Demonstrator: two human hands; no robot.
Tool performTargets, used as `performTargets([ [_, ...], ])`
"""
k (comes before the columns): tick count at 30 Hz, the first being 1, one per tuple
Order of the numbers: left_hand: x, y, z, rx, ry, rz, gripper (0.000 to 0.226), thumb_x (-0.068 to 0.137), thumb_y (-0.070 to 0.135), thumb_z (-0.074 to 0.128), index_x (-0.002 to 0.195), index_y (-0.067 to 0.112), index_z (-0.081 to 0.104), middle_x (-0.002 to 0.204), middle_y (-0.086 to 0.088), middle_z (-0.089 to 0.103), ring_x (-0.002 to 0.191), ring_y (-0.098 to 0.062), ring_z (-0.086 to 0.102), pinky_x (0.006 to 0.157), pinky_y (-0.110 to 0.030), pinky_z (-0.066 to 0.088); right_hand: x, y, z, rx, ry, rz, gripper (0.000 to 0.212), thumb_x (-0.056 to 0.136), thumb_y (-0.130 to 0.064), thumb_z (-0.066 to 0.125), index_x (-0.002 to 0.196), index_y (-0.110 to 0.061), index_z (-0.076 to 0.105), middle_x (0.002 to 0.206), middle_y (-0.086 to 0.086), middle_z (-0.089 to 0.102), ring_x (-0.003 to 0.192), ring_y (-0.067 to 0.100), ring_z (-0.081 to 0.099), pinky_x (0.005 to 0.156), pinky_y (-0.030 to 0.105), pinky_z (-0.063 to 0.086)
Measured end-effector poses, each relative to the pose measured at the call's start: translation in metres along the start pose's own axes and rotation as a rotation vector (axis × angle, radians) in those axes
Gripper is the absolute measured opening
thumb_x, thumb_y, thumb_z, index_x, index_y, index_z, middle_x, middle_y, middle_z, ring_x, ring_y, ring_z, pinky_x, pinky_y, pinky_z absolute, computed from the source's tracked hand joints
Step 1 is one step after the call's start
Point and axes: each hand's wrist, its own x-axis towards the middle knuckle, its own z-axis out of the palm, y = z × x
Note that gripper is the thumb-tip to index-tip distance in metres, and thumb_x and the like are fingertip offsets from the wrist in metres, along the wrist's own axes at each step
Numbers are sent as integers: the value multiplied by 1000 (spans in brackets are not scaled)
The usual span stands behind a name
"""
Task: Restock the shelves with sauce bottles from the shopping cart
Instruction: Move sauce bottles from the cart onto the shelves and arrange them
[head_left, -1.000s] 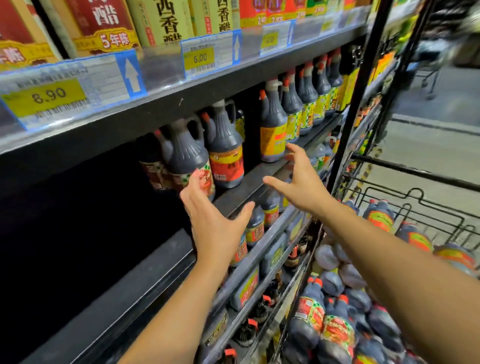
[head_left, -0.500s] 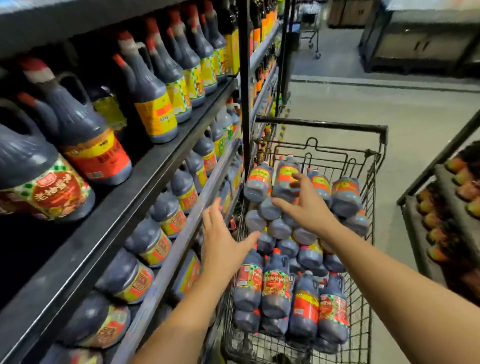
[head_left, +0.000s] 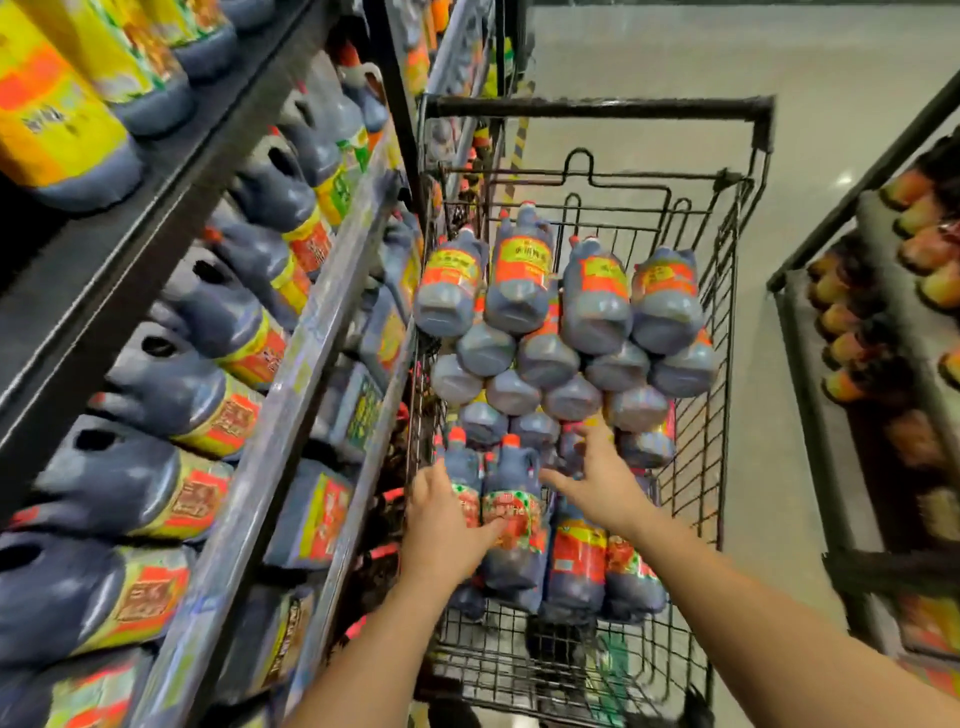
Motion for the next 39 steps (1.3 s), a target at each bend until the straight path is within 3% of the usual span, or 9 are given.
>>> performTargets([
  [3,8,-13,18,67,-86,-79,122,65,52,83,154,12,9,149,-14,23,137,-33,32,111,-40,32,9,21,25,-76,-103,142,76,84,-39,72,139,-5,32,138,12,44,130,28,42,101,31,38],
  [7,17,-28,38,74,-125,-142,113,68,41,84,153,20,12,151,-9,21,136,-31,34,106,-45,40,17,41,54,-20,-186,252,78,79,-43,73,136,-8,33,135,12,45,125,28,46,101,43,43],
  [13,31,-30,56,237,-140,-285,105,80,37,72,154,22,-1,160,-7,7,144,-37,16,108,-52,38,31,52,93,142,-251,430,124,65,-48,83,151,-11,0,150,13,32,132,31,42,101,38,44],
  [19,41,-26,65,409,-86,-350,101,84,44,65,153,24,-7,157,-6,12,133,-32,29,92,-48,45,43,62,111,240,-202,497,138,52,-46,91,150,-15,-1,148,16,35,128,31,48,103,45,45],
  [24,46,-27,73,522,-90,-375,106,84,46,64,151,23,-14,155,-7,9,134,-31,26,88,-48,47,52,67,116,254,-200,518,128,46,-38,93,143,-12,14,137,11,46,115,26,56,91,40,53],
  [26,50,-28,72,506,-102,-393,112,80,47,69,150,20,-14,150,-6,12,132,-31,27,86,-46,48,54,68,116,294,-214,535,125,49,-29,92,144,-11,12,126,7,51,97,18,62,67,23,55],
  [28,55,-27,70,451,-124,-442,121,73,49,75,150,16,-12,146,-5,13,132,-32,27,88,-47,48,54,68,111,342,-228,551,117,51,-20,89,140,-11,14,109,2,55,77,6,59,46,13,47],
  [33,60,-16,77,355,-93,-508,126,65,45,83,150,10,-3,147,-9,15,131,-34,31,90,-48,47,42,84,88,231,-269,508,83,52,-24,85,114,-15,31,101,0,57,81,7,58,58,23,51],
  [39,59,-20,85,347,-26,-531,120,65,49,84,146,14,2,137,-15,40,118,-38,52,80,-47,50,22,103,52,280,-250,463,67,60,-18,85,106,-21,36,89,-3,61,66,-3,63,44,10,43],
])
